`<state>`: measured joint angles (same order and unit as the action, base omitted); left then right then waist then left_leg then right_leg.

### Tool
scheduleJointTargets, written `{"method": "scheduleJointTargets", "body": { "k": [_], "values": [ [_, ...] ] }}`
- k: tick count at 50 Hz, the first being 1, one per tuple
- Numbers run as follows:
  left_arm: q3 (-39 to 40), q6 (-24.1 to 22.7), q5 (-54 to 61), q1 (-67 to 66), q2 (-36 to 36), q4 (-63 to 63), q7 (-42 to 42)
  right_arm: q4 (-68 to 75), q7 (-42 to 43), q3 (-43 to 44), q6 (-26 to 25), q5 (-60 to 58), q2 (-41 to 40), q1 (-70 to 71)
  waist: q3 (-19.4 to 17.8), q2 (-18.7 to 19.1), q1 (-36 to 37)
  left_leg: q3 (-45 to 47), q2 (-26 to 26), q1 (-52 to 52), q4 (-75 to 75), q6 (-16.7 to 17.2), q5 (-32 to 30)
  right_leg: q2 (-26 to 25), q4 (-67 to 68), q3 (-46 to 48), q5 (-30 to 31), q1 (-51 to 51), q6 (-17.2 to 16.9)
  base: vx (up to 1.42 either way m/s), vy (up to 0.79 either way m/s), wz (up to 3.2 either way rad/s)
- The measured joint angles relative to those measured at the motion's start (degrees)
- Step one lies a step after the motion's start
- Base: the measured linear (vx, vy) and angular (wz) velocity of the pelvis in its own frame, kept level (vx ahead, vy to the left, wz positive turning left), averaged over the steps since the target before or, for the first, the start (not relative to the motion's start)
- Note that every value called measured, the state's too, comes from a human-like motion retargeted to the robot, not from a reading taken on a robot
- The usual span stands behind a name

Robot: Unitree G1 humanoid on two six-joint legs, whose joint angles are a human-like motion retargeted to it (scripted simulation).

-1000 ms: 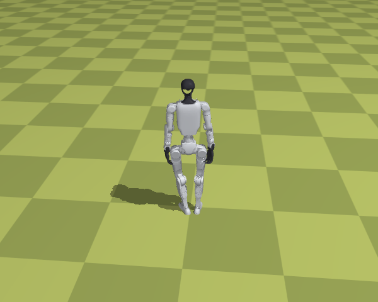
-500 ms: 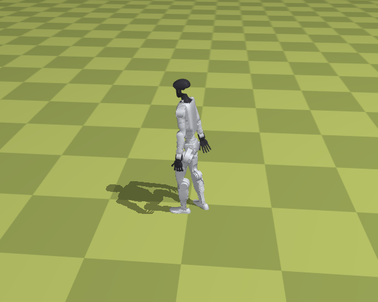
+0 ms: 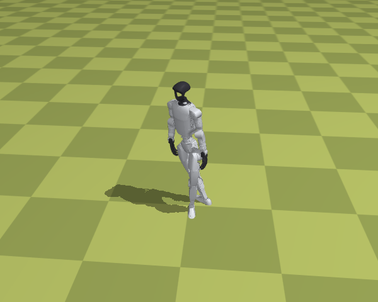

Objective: In place motions

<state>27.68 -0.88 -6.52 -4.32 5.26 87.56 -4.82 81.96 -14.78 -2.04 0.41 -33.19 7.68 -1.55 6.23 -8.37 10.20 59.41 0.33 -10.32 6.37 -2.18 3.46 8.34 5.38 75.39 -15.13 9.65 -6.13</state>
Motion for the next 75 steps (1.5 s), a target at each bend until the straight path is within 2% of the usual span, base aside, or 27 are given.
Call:
{"method": "scheduleJointTargets", "body": {
  "k": [3,5,7,8,10,11,12,14,17,21,23,25,27,34,40,43,45,48,50,52,53,56,60,65,70,73,75],
  "values": [
    [0.51,0.19,0.62,-0.72,0.11,1.95,0.36,-1.98,0.65,-0.16,1.45,0.57,-0.57,-0.97,1.42,1.15,-1.73,-3.21,-0.67,-0.44,1.14,0.1,2.1,-0.44,2.21,0.07,3.62,1.59,0.09,0.12,-0.11,0.92],
    [-0.32,0.38,0.72,-0.22,0.39,3.16,0.24,-2.33,0.8,0.41,1.71,1.22,-0.61,-1.85,2.3,4.73,-3.81,-7.4,-2.89,-0.74,0.94,0.15,2.6,-1.22,6.98,-1.35,8.71,2.69,2.57,0.08,-0.12,1.68],
    [-1.83,0.45,0.66,1.19,0.56,3.94,0.08,-2.01,0.56,1.18,1.47,2.08,-0.27,-2.77,2.62,10.06,-7.49,-11.78,-6.43,-1.37,0.93,-0.36,2.44,-1.2,16.52,-9.52,12.47,0.34,8.68,0.04,-0.15,2.42],
    [-2.75,0.44,0.6,1.89,0.6,4.03,0.01,-1.63,0.5,1.2,1.33,2.84,-0.01,-3.35,2.49,12.07,-9.64,-14.05,-7.41,-1.75,0.9,-0.69,2.11,-0.32,22.89,-18.23,12.45,-3.38,9.5,-0.01,-0.19,2.68],
    [-5.23,0.47,0.26,4.13,1.33,3.82,-0.51,-0.44,0.44,1.08,0.98,4.74,0.08,-3.89,0.61,14.59,-13.99,-20.22,-7.84,-2.1,-0.07,-1.31,0.73,-1.15,35.61,-39.55,10.41,-14.25,5.71,-0.14,-0.23,2.99],
    [-7.04,0.5,-0.18,5.96,2.12,3.55,-0.96,0.31,0.36,1.31,0.64,5.67,-0.02,-3.67,-1.58,16.04,-17.24,-25.04,-8.0,-2.12,-0.59,-1.52,-0.28,-4.29,38.08,-44.98,9.96,-17.04,3.38,-0.27,-0.24,3.5],
    [-8.94,0.53,-0.67,7.73,2.93,3.22,-1.42,1.1,0.22,1.48,0.35,6.46,-0.09,-3.5,-3.49,17.17,-20.02,-29.32,-8.02,-2.12,-1.05,-1.71,-1.17,-6.86,39.47,-48.57,9.46,-18.92,2.23,-0.28,-0.22,3.5],
    [-13.13,0.65,-1.88,10.9,4.53,2.25,-2.33,2.66,-0.38,1.35,0.05,7.16,-0.17,-3.71,-5.55,17.77,-22.39,-34.42,-7.52,-1.8,-1.67,-1.96,-2.18,-9.24,37.56,-49.74,8.34,-19.39,4.43,-0.17,-0.2,2.33],
    [-19.05,0.79,-3.82,14.93,6.09,0.09,-3.43,4.11,-1.28,0.75,-0.37,5.82,-0.32,-5.15,-6.13,17.3,-23.15,-40.02,-6.03,-1.46,-2.09,-2.36,-2.97,-10.16,32.84,-52.57,6.39,-22.01,7.09,-0.02,-0.17,1.77],
    [-23.21,0.15,-4.31,17.56,4.84,-3.94,-3.84,5.08,-0.23,0.79,-1.55,1.27,-0.69,-6.51,-5.77,13.3,-20.75,-43.68,-1.14,0.47,-2.73,-3.07,-3.41,-10.46,18.94,-61.18,6.17,-23.64,5.45,0.05,-0.1,1.25],
    [-23.61,-0.33,-3.21,17.86,3.57,-5.19,-4.01,4.74,0.2,0.51,-1.96,-1.02,-0.79,-6.68,-6.19,11.11,-20.45,-44.82,1.51,2.16,-3.08,-3.5,-3.42,-9.35,11.02,-62.97,8.1,-22.75,6.17,0.08,-0.04,0.86],
    [-23.04,-0.59,-2.0,17.88,2.84,-5.58,-4.31,3.94,0.3,-0.08,-2.01,-2.79,-0.87,-6.26,-6.43,9.25,-20.29,-45.05,3.53,3.64,-3.37,-3.74,-3.15,-8.3,6.09,-63.43,12.42,-20.96,6.68,0.09,-0.01,0.36],
    [-22.44,-0.55,-2.0,17.84,2.58,-5.14,-4.74,3.01,0.38,0.01,-1.95,-3.03,-1.18,-5.25,-6.1,9.13,-19.62,-45.35,3.48,3.58,-3.18,-3.66,-2.99,-8.19,7.68,-61.42,9.38,-20.05,6.83,0.05,0.02,0.43],
    [-19.29,-0.46,-3.19,13.38,2.19,-1.49,-3.79,-1.47,-0.02,0.79,0.12,-0.28,-2.61,-3.21,-5.79,8.38,-19.98,-45.59,3.73,4.6,-0.87,-2.88,-0.97,-8.37,4.48,-62.36,11.24,-18.5,6.22,0.03,0.01,0.03],
    [-13.89,-0.14,-4.42,8.96,3.27,0.39,-3.01,-3.11,-0.85,-0.65,1.16,-1.62,-3.16,-2.44,-4.91,4.71,-17.21,-44.98,4.9,2.83,5.4,-0.54,-0.62,-6.35,4.23,-68.79,12.51,-20.24,4.83,0.01,0.02,-0.91],
    [-11.9,-0.17,-4.08,7.65,3.07,1.09,-2.53,-3.14,-0.64,-0.4,1.33,-2.93,-2.79,-2.6,-5.4,3.39,-14.14,-57.59,7.85,1.52,6.97,-0.97,-1.56,-6.77,4.64,-73.45,13.3,-21.13,5.23,-0.05,0.04,-1.67],
    [-11.12,-0.32,-3.47,6.84,2.87,1.46,-2.19,-3.05,-0.38,-0.29,1.36,-3.34,-2.4,-2.9,-5.67,3.92,-14.22,-65.32,8.36,1.7,6.78,0.57,-1.45,-7.86,5.5,-75.3,13.62,-22.07,5.36,-0.05,0.0,-1.33],
    [-10.6,-0.3,-3.02,5.76,2.71,2.13,-2.25,-2.46,0.11,-0.13,0.83,-2.63,-1.78,-3.25,-5.3,5.45,-17.61,-59.77,5.6,2.26,3.76,-2.5,-0.19,-9.31,6.05,-77.06,14.99,-23.69,5.12,-0.09,-0.03,-0.88],
    [-10.89,-0.17,-2.85,5.92,2.66,2.93,-2.25,-2.23,0.26,0.3,0.49,-1.16,-1.49,-3.32,-5.46,7.9,-23.06,-58.24,3.27,3.39,1.47,-2.94,0.05,-10.42,5.37,-74.81,15.68,-24.44,5.55,-0.25,-0.07,-0.26],
    [-10.7,-0.03,-3.03,6.54,2.99,3.3,-2.58,-1.83,0.24,-0.19,0.72,1.23,-1.3,-2.93,-6.67,8.09,-24.93,-58.43,3.08,2.86,1.52,-3.24,0.13,-10.33,4.5,-74.84,15.56,-24.79,5.6,-0.33,-0.03,-1.58],
    [-10.91,0.01,-3.14,6.9,3.3,3.26,-2.71,-1.47,0.16,-0.29,0.93,2.45,-1.2,-2.66,-7.29,8.13,-25.1,-55.68,2.05,2.98,1.27,-3.4,0.35,-10.25,4.17,-74.37,14.62,-24.82,6.02,-0.32,0.0,-2.27],
    [-11.92,-0.05,-4.16,7.12,3.97,2.55,-2.52,-0.7,-0.9,-0.13,1.06,3.87,-0.45,-2.71,-7.19,8.88,-24.1,-47.41,-0.16,3.93,-0.22,-3.71,1.4,-7.88,3.56,-62.59,10.18,-24.23,7.44,-0.24,0.02,-2.71],
    [-11.59,-0.32,-4.26,6.25,4.31,1.53,-2.43,-0.85,-0.41,-0.31,0.44,1.64,0.74,-2.59,-5.35,9.5,-20.57,-32.04,-3.33,5.52,-1.66,-2.46,3.74,-3.18,4.49,-41.35,4.98,-21.61,5.86,-0.17,0.08,-3.61],
    [-10.32,-0.24,-4.47,5.0,4.61,0.79,-2.29,-0.55,-0.17,-1.12,0.58,2.2,2.08,-0.9,-3.73,10.14,-18.12,-12.48,-5.66,9.18,-3.28,0.63,6.07,-0.56,6.65,-20.53,3.69,-16.48,6.67,-0.14,0.15,-3.57],
    [-9.39,-0.11,-5.1,4.3,4.16,0.52,-1.81,0.02,-0.98,-0.83,0.26,3.48,2.96,0.68,-2.72,9.75,-15.39,-0.06,-4.54,12.42,-4.6,3.4,7.59,0.52,7.15,-17.42,5.81,-14.36,6.61,-0.08,0.16,-3.12],
    [-8.74,-0.15,-5.12,4.16,4.07,0.7,-1.93,-0.27,-0.69,-0.72,0.37,3.59,2.88,0.41,-1.64,8.53,-16.17,4.76,-2.96,13.52,-4.19,4.85,8.17,0.06,3.7,-19.24,9.38,-13.88,4.19,-0.03,0.11,-2.17],
    [-9.11,-0.01,-5.1,4.59,4.5,1.0,-2.31,0.0,-0.6,-0.27,0.35,3.87,2.69,0.01,-0.92,8.4,-17.12,7.39,-2.83,14.07,-3.74,5.71,8.12,-1.09,2.17,-22.31,10.13,-15.64,5.56,-0.06,0.08,-1.41]
  ]
}}
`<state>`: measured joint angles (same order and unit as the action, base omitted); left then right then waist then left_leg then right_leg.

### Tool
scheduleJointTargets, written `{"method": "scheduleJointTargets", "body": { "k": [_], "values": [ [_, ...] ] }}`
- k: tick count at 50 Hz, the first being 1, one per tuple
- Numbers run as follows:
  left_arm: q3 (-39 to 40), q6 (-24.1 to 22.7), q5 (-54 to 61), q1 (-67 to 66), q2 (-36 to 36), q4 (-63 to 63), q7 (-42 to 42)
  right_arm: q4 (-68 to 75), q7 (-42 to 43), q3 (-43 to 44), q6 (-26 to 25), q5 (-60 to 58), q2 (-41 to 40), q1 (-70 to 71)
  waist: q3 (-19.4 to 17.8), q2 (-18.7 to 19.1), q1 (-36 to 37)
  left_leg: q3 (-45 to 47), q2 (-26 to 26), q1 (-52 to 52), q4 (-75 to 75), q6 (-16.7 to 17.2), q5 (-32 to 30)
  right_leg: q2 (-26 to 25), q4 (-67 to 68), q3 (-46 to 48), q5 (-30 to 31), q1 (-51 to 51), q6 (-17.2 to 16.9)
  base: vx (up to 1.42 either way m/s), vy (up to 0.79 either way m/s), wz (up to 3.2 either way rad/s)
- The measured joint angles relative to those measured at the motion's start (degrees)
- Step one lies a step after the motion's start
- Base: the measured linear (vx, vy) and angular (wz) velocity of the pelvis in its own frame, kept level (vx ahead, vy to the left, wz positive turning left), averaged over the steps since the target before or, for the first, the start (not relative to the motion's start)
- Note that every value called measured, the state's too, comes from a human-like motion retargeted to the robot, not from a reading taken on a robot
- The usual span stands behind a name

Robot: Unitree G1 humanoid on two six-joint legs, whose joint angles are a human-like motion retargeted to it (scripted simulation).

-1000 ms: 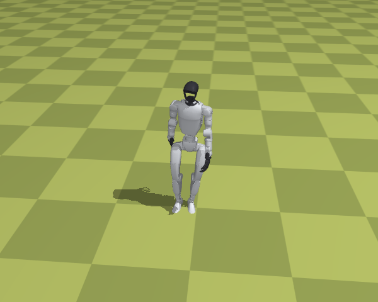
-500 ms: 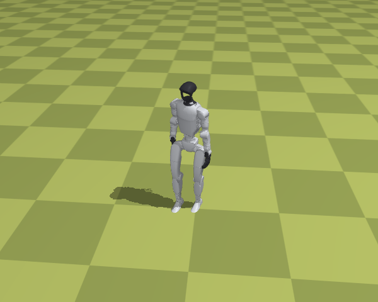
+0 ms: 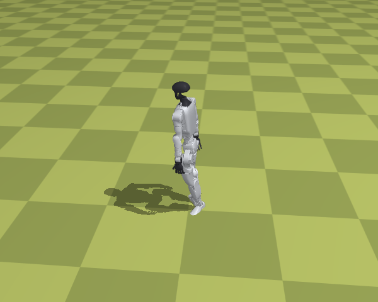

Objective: In place motions

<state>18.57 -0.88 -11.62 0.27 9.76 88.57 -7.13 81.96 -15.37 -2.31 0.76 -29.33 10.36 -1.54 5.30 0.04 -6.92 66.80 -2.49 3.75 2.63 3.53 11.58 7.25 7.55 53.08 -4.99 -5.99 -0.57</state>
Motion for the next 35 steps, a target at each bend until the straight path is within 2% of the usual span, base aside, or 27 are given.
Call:
{"method": "scheduleJointTargets", "body": {
  "k": [9,11,13,15,17,18,20,22,27,28,30,32,33,34,35],
  "values": [
    [-4.47,0.21,0.3,5.35,0.24,-3.04,-0.69,5.44,1.66,2.82,-1.94,1.26,0.23,-2.45,-1.62,4.08,-8.7,2.42,-4.15,2.5,2.17,1.5,-1.74,-2.01,-0.39,-2.14,-1.33,0.93,-1.14,-0.04,0.11,-0.23],
    [-5.21,-0.07,0.05,6.06,0.02,-4.92,-0.39,7.34,2.02,3.65,-2.37,2.14,0.26,-3.54,-1.13,3.15,-8.74,1.16,-4.86,3.13,4.87,0.37,-2.86,-1.17,-1.0,-2.62,-1.57,1.4,-1.32,0.09,0.11,-0.08],
    [-5.94,-0.3,0.35,6.11,-0.15,-6.72,-0.52,9.6,1.63,3.9,-2.93,2.96,0.28,-4.43,0.45,0.54,-6.75,-1.42,-5.7,2.9,10.2,-1.94,-5.1,0.84,-1.2,-5.21,-1.85,0.93,-1.17,0.17,0.08,-0.82],
    [-5.72,-0.53,0.74,5.48,-0.21,-8.35,-0.84,11.3,0.97,3.86,-3.99,2.22,0.02,-4.67,2.46,-3.25,-4.33,-3.89,-6.15,1.57,16.99,-7.09,-6.07,4.3,-0.42,-9.38,-2.04,-0.79,-0.91,0.14,0.07,-1.33],
    [-4.63,-0.83,1.4,4.57,-0.29,-9.39,-0.64,11.34,0.38,3.72,-4.56,-0.01,-0.33,-4.2,3.28,-6.35,-2.16,-10.44,-6.33,-2.02,24.5,-12.32,-5.3,6.9,0.75,-14.34,-1.99,-2.94,0.01,0.04,0.09,-1.64],
    [-4.02,-0.93,1.97,4.21,-0.36,-9.54,-0.49,10.83,0.02,3.37,-4.55,-1.19,-0.4,-3.73,3.2,-7.3,-1.0,-14.55,-6.41,-4.23,27.92,-12.78,-4.71,7.37,1.2,-17.1,-1.91,-4.0,0.71,-0.05,0.12,-1.98],
    [-2.54,-0.96,3.16,3.8,-0.73,-9.0,-0.4,8.96,-0.55,2.21,-4.41,-3.23,-0.37,-2.29,2.23,-8.01,1.52,-27.22,-4.45,-10.76,33.15,-11.47,-3.8,6.74,1.44,-22.92,-1.51,-5.69,2.14,-0.15,0.15,-2.29],
    [-1.19,-0.8,3.97,3.53,-1.38,-7.49,-0.49,6.37,-0.49,1.07,-3.8,-4.49,-0.21,-0.58,0.88,-8.03,3.61,-35.37,-0.14,-15.0,32.97,-10.77,-3.04,5.6,1.24,-28.43,-0.77,-6.96,3.13,-0.2,0.18,-2.31],
    [-0.79,-0.54,3.23,1.86,-2.33,-3.88,0.06,-1.1,-1.73,-0.52,-1.51,-3.8,-0.76,2.29,-2.88,-5.88,8.28,-58.21,11.08,-20.06,17.15,-8.49,-5.97,0.04,0.28,-37.24,0.92,-7.09,4.93,-0.18,0.1,-2.17],
    [-0.85,-0.53,2.86,1.46,-2.38,-3.34,0.32,-2.53,-2.4,-0.8,-1.1,-3.2,-1.11,2.74,-3.99,-4.99,9.37,-63.78,12.2,-19.58,13.26,-7.33,-7.01,-1.79,0.28,-38.51,1.0,-6.37,5.25,-0.09,-0.03,-2.12],
    [-0.83,-0.49,2.41,0.47,-2.57,-2.31,0.61,-4.97,-3.8,-1.44,-0.34,-2.25,-1.85,3.56,-5.96,-2.68,10.02,-71.58,12.14,-17.36,6.03,-7.32,-15.13,-5.62,0.18,-40.15,0.94,-4.25,5.67,-0.01,-0.09,-1.47],
    [-0.16,-0.36,2.37,-1.44,-3.28,-1.21,0.54,-6.62,-4.94,-2.45,0.17,-2.7,-2.59,3.48,-5.13,-1.11,5.69,-68.27,11.35,-14.7,4.91,-9.28,-10.79,-6.61,0.85,-40.51,0.77,-3.97,4.99,0.16,-0.1,-0.23],
    [0.94,-0.19,2.44,-2.33,-3.71,-0.4,0.25,-7.22,-5.37,-3.41,0.26,-3.42,-2.97,3.35,-4.12,0.46,3.46,-59.16,7.11,-14.34,4.35,-8.84,-10.69,-7.68,1.68,-40.22,0.56,-4.63,4.84,0.17,-0.1,-0.39],
    [1.53,0.01,2.56,-2.74,-4.02,0.41,0.05,-7.68,-5.16,-3.98,0.4,-3.67,-3.4,3.07,-3.75,1.21,2.39,-61.17,6.7,-14.1,3.95,-8.6,-10.88,-8.64,1.8,-40.66,0.49,-4.51,4.84,0.11,-0.13,-0.75],
    [1.88,0.23,2.71,-2.93,-4.28,1.23,-0.11,-8.08,-4.64,-4.36,0.56,-3.69,-3.85,2.73,-3.7,1.56,1.89,-68.75,8.21,-13.9,3.63,-8.46,-11.2,-9.54,1.55,-41.46,0.5,-4.0,4.91,-0.01,-0.15,-0.51]
  ]
}}
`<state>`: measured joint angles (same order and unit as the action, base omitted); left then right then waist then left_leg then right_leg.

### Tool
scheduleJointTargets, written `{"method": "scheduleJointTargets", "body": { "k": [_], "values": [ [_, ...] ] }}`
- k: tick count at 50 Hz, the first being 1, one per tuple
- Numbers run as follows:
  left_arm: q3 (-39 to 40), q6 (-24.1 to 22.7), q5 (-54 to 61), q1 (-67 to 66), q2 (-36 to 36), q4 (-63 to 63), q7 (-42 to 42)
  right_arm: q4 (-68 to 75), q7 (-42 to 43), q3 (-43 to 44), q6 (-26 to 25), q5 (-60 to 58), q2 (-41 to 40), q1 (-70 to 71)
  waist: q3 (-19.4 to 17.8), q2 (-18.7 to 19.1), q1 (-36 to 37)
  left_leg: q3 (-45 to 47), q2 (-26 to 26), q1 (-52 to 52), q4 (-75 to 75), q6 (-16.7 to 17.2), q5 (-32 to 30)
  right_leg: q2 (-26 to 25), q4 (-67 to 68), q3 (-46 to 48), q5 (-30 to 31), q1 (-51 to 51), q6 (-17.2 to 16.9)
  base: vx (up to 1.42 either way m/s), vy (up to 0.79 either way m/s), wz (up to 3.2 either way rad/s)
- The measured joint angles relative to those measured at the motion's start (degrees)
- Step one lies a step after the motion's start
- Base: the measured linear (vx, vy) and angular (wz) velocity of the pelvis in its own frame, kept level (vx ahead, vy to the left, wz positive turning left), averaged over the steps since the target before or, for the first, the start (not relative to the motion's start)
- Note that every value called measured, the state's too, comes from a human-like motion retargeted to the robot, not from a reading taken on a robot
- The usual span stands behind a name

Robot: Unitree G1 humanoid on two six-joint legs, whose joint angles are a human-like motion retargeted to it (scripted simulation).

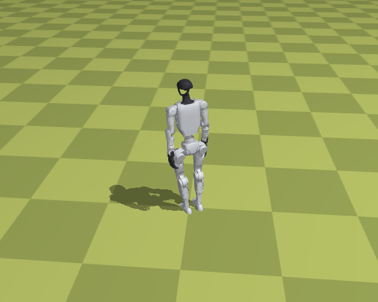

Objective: In place motions

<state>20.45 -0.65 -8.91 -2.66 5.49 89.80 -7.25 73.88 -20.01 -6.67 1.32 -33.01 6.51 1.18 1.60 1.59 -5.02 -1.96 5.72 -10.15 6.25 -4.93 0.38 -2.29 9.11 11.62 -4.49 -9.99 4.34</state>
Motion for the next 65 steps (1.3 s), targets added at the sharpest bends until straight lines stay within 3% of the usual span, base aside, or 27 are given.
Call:
{"method": "scheduleJointTargets", "body": {
  "k": [3,7,15,21,27,32,35,40,45,55,65],
  "values": [
    [-0.03,0.24,0.15,1.34,0.33,0.74,0.28,1.62,2.2,-0.24,1.16,3.54,-0.45,0.19,-2.54,-1.2,-0.81,1.08,-0.21,3.0,-0.87,0.04,0.21,-0.37,0.46,-1.57,-0.2,2.1,-0.03,-0.02,-0.13,-0.48],
    [-0.31,0.14,-0.75,0.68,0.41,-1.11,0.0,6.09,-0.19,-0.18,-0.03,1.35,0.44,-1.64,0.73,-1.87,-1.56,2.24,-0.22,3.72,-2.23,0.1,0.62,-0.15,0.61,-2.18,-0.83,1.62,-0.51,0.15,-0.08,-0.36],
    [-2.18,0.12,0.53,4.46,1.42,-3.19,-0.45,14.91,4.78,2.08,-3.7,-1.2,2.99,-3.19,0.3,-1.35,-2.72,3.71,-0.28,4.68,-2.25,-1.01,1.24,-0.37,0.48,-3.05,-1.38,2.53,-1.47,-0.03,-0.02,-0.26],
    [-5.62,-0.15,0.47,6.54,2.71,-5.59,-1.33,14.09,4.13,5.3,-4.05,2.75,3.28,-4.92,-0.42,-0.71,-5.05,5.48,-0.89,4.36,-2.46,-1.9,1.3,-0.18,1.74,-3.78,-1.72,1.17,-2.7,-0.1,-0.02,-0.16],
    [-7.75,-0.37,-0.04,7.15,3.18,-4.92,-1.53,9.32,4.32,4.81,-2.69,-0.67,1.7,-3.97,-1.09,1.08,-9.34,11.75,-3.96,3.07,-0.97,-1.69,3.64,-1.28,3.49,-6.59,-3.61,-2.81,-3.39,-0.2,0.01,-0.98],
    [-7.41,-0.06,-1.16,6.5,2.97,-3.02,-1.39,6.36,4.41,1.9,-1.55,-3.86,0.15,-1.98,-1.67,1.83,-9.61,25.29,-7.4,4.56,-1.03,-0.68,6.83,2.19,2.51,5.98,-7.2,-2.08,-3.44,-0.22,0.06,-2.59],
    [-7.2,0.04,-1.48,5.89,2.7,-2.46,-1.32,5.34,5.22,0.22,-1.37,-4.47,-0.2,-1.25,-2.04,2.47,-12.56,31.18,-8.72,5.93,-1.42,0.15,8.28,4.08,0.51,20.3,-7.63,0.29,-2.76,-0.16,0.06,-2.14],
    [-5.58,0.25,-2.16,5.15,3.02,-2.15,-1.0,5.34,5.64,-1.11,-1.13,-6.15,0.13,-0.58,-0.59,1.95,-7.94,49.86,-10.78,9.65,-2.82,3.2,10.8,7.32,0.1,35.08,-8.08,4.78,-4.48,-0.11,0.04,-3.17],
    [-4.81,0.43,-2.41,5.17,4.22,-1.84,-0.79,7.62,5.68,1.54,-1.61,-2.45,0.58,-0.77,-0.04,-0.1,-7.93,57.94,-7.8,13.1,-5.66,4.93,11.76,7.26,-3.2,31.69,3.54,4.76,-7.28,-0.04,0.01,-1.97],
    [-6.84,0.66,-1.94,10.53,5.6,-2.25,-0.63,17.54,7.4,6.78,-3.78,8.48,2.61,-3.48,-1.2,0.79,-14.12,59.8,-9.95,14.16,-4.92,6.24,11.0,5.31,-4.37,29.27,3.08,4.75,-5.78,-0.04,0.03,-0.21],
    [-8.17,0.15,-0.07,12.53,3.76,-2.78,-1.04,20.01,7.99,8.09,-5.43,3.37,1.18,-6.16,0.0,2.48,-15.36,59.42,-12.02,14.43,-4.12,7.78,9.81,4.42,-4.25,30.87,0.55,5.53,-4.99,0.05,0.07,0.17]
  ]
}}
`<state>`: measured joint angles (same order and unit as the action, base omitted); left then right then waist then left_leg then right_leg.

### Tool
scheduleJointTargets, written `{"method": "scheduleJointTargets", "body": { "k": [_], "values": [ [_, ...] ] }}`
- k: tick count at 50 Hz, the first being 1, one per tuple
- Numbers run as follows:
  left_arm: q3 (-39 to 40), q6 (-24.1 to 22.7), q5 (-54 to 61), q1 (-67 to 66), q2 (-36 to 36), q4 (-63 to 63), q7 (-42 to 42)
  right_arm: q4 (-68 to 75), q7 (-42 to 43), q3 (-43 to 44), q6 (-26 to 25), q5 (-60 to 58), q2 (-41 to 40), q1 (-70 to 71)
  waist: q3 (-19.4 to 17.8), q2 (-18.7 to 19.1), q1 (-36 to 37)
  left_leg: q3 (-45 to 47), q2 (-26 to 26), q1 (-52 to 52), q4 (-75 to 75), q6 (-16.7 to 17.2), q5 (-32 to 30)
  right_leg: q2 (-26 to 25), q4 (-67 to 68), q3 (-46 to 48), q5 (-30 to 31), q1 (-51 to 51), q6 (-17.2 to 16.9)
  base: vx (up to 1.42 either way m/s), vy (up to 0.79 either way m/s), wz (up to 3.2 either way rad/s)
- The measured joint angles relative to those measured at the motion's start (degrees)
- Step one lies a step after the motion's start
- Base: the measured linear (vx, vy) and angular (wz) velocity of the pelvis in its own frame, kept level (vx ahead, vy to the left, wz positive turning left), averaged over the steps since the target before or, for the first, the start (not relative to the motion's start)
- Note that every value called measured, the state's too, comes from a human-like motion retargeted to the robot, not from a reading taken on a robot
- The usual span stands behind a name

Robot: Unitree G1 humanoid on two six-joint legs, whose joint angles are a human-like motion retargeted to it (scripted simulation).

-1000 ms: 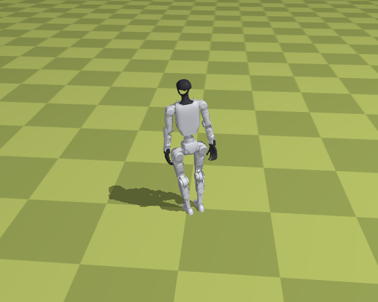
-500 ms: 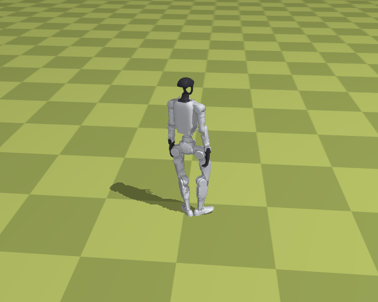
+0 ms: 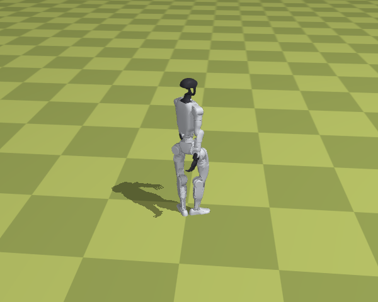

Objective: In place motions

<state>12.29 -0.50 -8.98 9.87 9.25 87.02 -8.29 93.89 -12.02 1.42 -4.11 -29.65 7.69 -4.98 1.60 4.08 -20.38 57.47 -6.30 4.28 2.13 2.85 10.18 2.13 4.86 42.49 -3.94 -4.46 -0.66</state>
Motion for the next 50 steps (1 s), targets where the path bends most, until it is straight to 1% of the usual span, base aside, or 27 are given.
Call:
{"method": "scheduleJointTargets", "body": {
  "k": [4,7,8,10,11,12,13,14,15,18,20,22,23,24,25,26,27,30,33,35,37,39,41,43,44,48,50],
  "values": [
    [2.03,-0.15,0.01,-2.19,0.35,0.67,0.39,-3.33,-0.74,-0.91,0.42,-2.05,-1.19,1.24,0.88,-0.37,-0.54,2.41,-1.49,0.86,3.65,0.3,0.01,0.22,0.24,-2.13,-0.99,-0.44,0.46,0.07,0.08,-0.38],
    [4.12,-0.19,-0.53,-5.25,1.23,0.77,0.71,-6.35,-2.29,-2.82,1.2,-2.69,-2.18,2.75,2.04,-3.06,-0.16,3.04,-3.56,0.81,11.5,-1.62,-2.28,2.02,0.55,-6.17,-1.31,-1.14,1.31,0.06,0.02,-0.98],
    [5.01,-0.19,-0.82,-6.52,1.66,0.59,0.73,-7.27,-2.89,-3.76,1.42,-2.82,-2.56,3.57,2.59,-4.62,0.06,2.85,-4.85,0.06,16.13,-3.25,-3.75,3.25,0.94,-8.06,-1.38,-1.63,1.29,0.01,-0.01,-1.1],
    [6.56,-0.15,-1.24,-8.94,2.56,0.07,0.59,-9.13,-3.94,-5.46,1.81,-3.04,-3.51,5.5,2.88,-7.28,-0.6,-1.14,-8.73,-4.33,28.55,-10.12,-4.01,5.43,1.34,-10.44,-0.95,-2.41,1.38,-0.04,-0.01,-0.66],
    [6.89,-0.1,-1.15,-9.95,2.8,0.06,0.57,-10.1,-4.39,-6.16,2.08,-3.41,-3.81,6.27,2.46,-7.72,-1.94,-6.34,-10.07,-7.52,33.55,-12.63,-3.45,5.14,0.64,-9.97,-0.19,-2.39,2.22,-0.06,0.02,-0.57],
    [7.34,-0.03,-1.04,-10.87,2.92,0.18,0.6,-11.02,-4.74,-7.03,2.38,-3.81,-4.04,7.01,2.28,-8.41,-1.31,-10.58,-10.52,-9.93,37.08,-13.76,-3.04,4.97,0.5,-11.71,0.24,-2.7,2.64,-0.08,0.07,-2.06],
    [8.02,0.07,-0.92,-11.6,2.8,0.55,0.74,-11.84,-4.88,-8.24,2.78,-4.24,-4.16,7.69,2.56,-9.6,3.26,-12.9,-9.15,-10.76,37.67,-12.13,-2.93,5.06,1.45,-17.82,-0.02,-3.67,2.2,-0.12,0.11,-3.16],
    [8.38,0.17,-0.72,-12.02,2.51,0.96,0.9,-12.76,-5.0,-9.03,3.17,-4.56,-4.25,8.25,2.36,-10.36,5.59,-17.03,-6.55,-12.2,37.43,-11.02,-2.39,5.18,1.7,-20.61,0.32,-4.09,2.1,-0.15,0.15,-3.28],
    [8.57,0.26,-0.48,-12.3,2.15,1.4,1.07,-13.72,-5.11,-9.59,3.55,-4.82,-4.31,8.75,1.91,-10.91,6.79,-22.05,-3.35,-13.94,36.77,-10.17,-1.64,5.3,1.6,-21.74,0.96,-4.24,2.17,-0.14,0.18,-2.18],
    [9.4,0.27,0.5,-12.97,0.18,1.68,1.54,-16.29,-5.22,-10.79,4.76,-5.96,-4.07,9.63,1.04,-11.19,10.46,-29.84,5.04,-14.86,27.92,-9.14,-1.02,3.99,1.01,-25.85,1.92,-4.39,2.51,-0.09,0.2,-1.98],
    [9.51,0.22,0.85,-13.44,-1.2,1.31,1.69,-17.56,-5.29,-11.12,5.36,-6.41,-3.82,9.59,0.03,-9.71,12.46,-37.31,9.77,-14.68,20.03,-8.16,-1.87,1.74,0.91,-28.26,2.24,-4.0,2.62,0.0,0.18,-1.89],
    [9.28,0.16,1.14,-13.9,-2.46,0.94,1.8,-17.93,-5.11,-11.3,5.48,-6.37,-3.58,9.15,-1.22,-7.55,14.11,-47.11,13.29,-13.93,12.76,-9.83,-6.35,-1.14,0.81,-30.46,2.38,-2.79,2.68,0.06,0.13,-1.59],
    [9.04,0.12,1.28,-14.13,-2.99,0.82,1.83,-17.81,-4.9,-11.3,5.4,-6.18,-3.51,8.77,-1.6,-6.44,14.1,-51.35,13.9,-13.13,10.01,-10.86,-9.21,-2.39,0.71,-30.82,2.37,-2.13,2.71,0.09,0.1,-1.0],
    [8.81,0.17,1.38,-14.26,-3.49,0.71,1.76,-17.34,-4.71,-11.2,5.22,-5.87,-3.39,8.47,-1.55,-5.54,13.52,-53.58,14.56,-12.31,9.33,-10.95,-7.88,-3.06,0.75,-30.97,2.34,-1.88,2.66,0.11,0.09,-0.56],
    [8.61,0.25,1.48,-14.35,-3.98,0.6,1.64,-16.7,-4.53,-11.06,5.01,-5.5,-3.24,8.2,-1.27,-4.74,12.65,-54.82,15.24,-11.48,9.68,-10.58,-4.46,-3.44,0.84,-31.03,2.29,-1.84,2.58,0.1,0.06,-0.76],
    [8.89,0.31,1.28,-14.44,-4.18,0.4,1.35,-15.92,-4.48,-11.27,4.67,-4.98,-3.32,7.8,-1.17,-4.0,12.94,-49.35,12.51,-11.63,9.25,-9.9,-5.67,-4.54,0.89,-32.33,2.43,-1.88,2.8,0.06,0.03,-0.9],
    [9.01,0.34,0.98,-14.4,-4.26,0.15,1.08,-15.13,-4.44,-11.32,4.3,-4.26,-3.41,7.46,-1.22,-3.49,12.8,-46.5,10.75,-11.66,8.97,-9.09,-6.49,-5.25,0.88,-33.08,2.49,-1.78,2.99,-0.01,0.0,-0.72],
    [7.46,0.13,-0.38,-13.58,-3.59,-1.16,0.96,-12.68,-4.71,-9.93,3.48,-0.91,-3.4,6.68,-2.27,-3.48,9.81,-51.46,10.89,-10.38,8.46,-7.25,-6.3,-4.7,0.79,-30.78,2.02,-0.63,3.4,-0.03,-0.01,0.3],
    [5.18,-0.07,-1.59,-13.15,-2.98,-2.15,1.33,-10.94,-5.35,-9.01,3.37,0.33,-2.44,4.92,-1.46,-3.11,12.31,-49.98,11.16,-9.95,6.35,-8.05,-6.86,-5.51,1.27,-32.56,1.77,-1.41,4.47,0.01,0.01,-0.4],
    [4.86,-0.1,-2.24,-12.52,-2.86,-3.02,1.38,-9.88,-4.7,-9.11,2.94,-0.05,-1.7,4.61,-0.87,-3.51,18.14,-45.33,10.18,-10.35,5.79,-7.55,-6.63,-5.78,1.42,-37.49,1.26,-1.72,4.61,-0.08,0.04,-1.36],
    [3.74,-0.3,-2.14,-11.61,-2.94,-3.98,1.3,-8.79,-3.46,-8.43,2.54,-0.56,-1.06,4.75,-1.24,-3.26,18.15,-47.33,10.67,-11.21,5.93,-7.71,-7.4,-5.12,0.8,-34.56,0.95,-1.48,4.93,-0.14,0.05,0.92],
    [2.56,-0.3,-1.82,-10.35,-3.17,-4.56,1.22,-7.74,-2.87,-7.81,2.2,-1.0,-0.4,5.12,-1.85,-2.89,14.14,-52.53,12.38,-12.59,6.77,-8.08,-7.39,-3.86,0.37,-27.66,0.7,-1.55,5.24,-0.17,0.05,2.63],
    [1.93,-0.3,-1.86,-9.07,-3.41,-4.92,1.15,-7.1,-2.84,-7.67,1.98,-1.21,0.22,5.3,-2.17,-3.2,14.48,-51.37,12.41,-13.48,7.44,-7.83,-5.98,-2.46,0.17,-24.89,0.11,-1.34,4.76,-0.16,0.07,1.71],
    [0.97,-0.44,-2.01,-8.15,-3.68,-5.22,1.06,-6.73,-2.74,-7.42,1.78,-1.38,0.75,5.04,-2.05,-3.75,15.2,-46.37,11.47,-13.53,7.5,-7.95,-4.35,-1.09,-0.18,-21.74,-0.55,-1.04,4.66,-0.11,0.06,1.85],
    [0.5,-0.52,-2.1,-7.92,-3.76,-5.36,1.03,-6.6,-2.59,-7.25,1.62,-1.63,0.96,4.84,-1.79,-4.02,15.43,-41.95,10.45,-13.09,7.45,-8.03,-3.43,-0.43,-0.32,-19.94,-0.96,-0.92,4.62,-0.07,0.04,2.12],
    [-0.21,-0.75,-2.18,-7.81,-3.62,-5.7,1.11,-6.66,-1.94,-6.46,1.09,-3.15,1.25,4.22,-0.36,-4.75,13.8,-18.41,5.04,-8.6,7.14,-8.04,0.4,2.23,-0.3,-11.39,-3.04,-0.4,3.96,-0.05,0.0,2.64],
    [0.08,-0.77,-2.01,-8.3,-3.39,-5.58,1.2,-7.06,-1.72,-6.19,1.14,-3.42,1.18,3.67,0.43,-5.14,12.25,-8.71,2.96,-6.33,7.8,-7.68,1.13,3.47,-0.46,-7.21,-4.0,0.41,3.26,0.0,-0.1,2.85]
  ]
}}
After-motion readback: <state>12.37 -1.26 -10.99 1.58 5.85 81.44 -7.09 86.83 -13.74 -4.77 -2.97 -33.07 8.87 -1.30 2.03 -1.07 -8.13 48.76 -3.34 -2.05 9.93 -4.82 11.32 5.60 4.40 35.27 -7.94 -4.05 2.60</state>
